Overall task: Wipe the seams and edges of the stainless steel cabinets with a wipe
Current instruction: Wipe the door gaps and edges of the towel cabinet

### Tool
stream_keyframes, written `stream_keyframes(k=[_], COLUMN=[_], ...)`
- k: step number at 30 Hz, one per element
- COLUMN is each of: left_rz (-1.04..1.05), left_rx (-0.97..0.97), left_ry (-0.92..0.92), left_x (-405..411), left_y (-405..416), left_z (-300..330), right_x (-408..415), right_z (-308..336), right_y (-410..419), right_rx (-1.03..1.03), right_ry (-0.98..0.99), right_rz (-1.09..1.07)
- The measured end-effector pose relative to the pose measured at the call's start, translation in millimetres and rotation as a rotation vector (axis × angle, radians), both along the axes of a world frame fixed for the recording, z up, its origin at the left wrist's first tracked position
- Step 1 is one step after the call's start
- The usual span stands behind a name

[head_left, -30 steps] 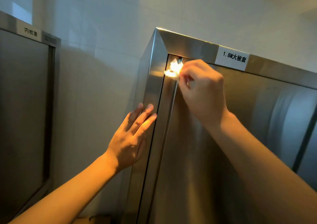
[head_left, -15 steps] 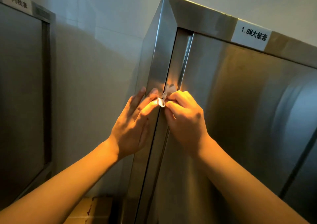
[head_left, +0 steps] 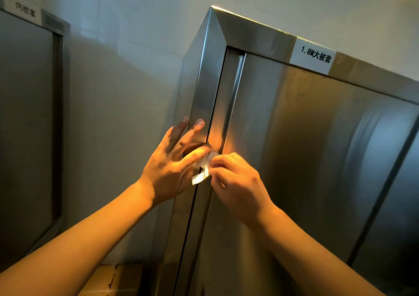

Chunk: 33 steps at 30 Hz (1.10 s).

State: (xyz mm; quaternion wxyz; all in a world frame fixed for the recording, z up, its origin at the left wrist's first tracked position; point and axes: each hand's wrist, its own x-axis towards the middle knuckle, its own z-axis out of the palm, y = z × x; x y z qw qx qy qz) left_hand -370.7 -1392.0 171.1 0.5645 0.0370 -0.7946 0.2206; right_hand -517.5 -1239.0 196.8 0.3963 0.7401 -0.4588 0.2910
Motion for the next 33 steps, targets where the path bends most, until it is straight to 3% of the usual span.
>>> stream_keyframes(k=[6, 11, 24, 33], left_rz=[-0.036, -0.027, -0.002, -0.028], left_rx=[0.020, 0.019, 0.070, 0.198], left_ry=[-0.007, -0.012, -0.106, -0.146], left_x=[0, 0, 15, 24], left_y=[-4, -4, -2, 17], left_z=[-4, -4, -5, -54], right_x=[-6, -17, -19, -17], right_z=[104, 142, 9, -98], right_y=[16, -14, -13, -1], right_rx=[-0.331, -0.378, -0.133, 0.193], right_ry=[-0.019, 0.043, 0.063, 0.022], right_rz=[-0.009, -0.074, -0.064, -0.079])
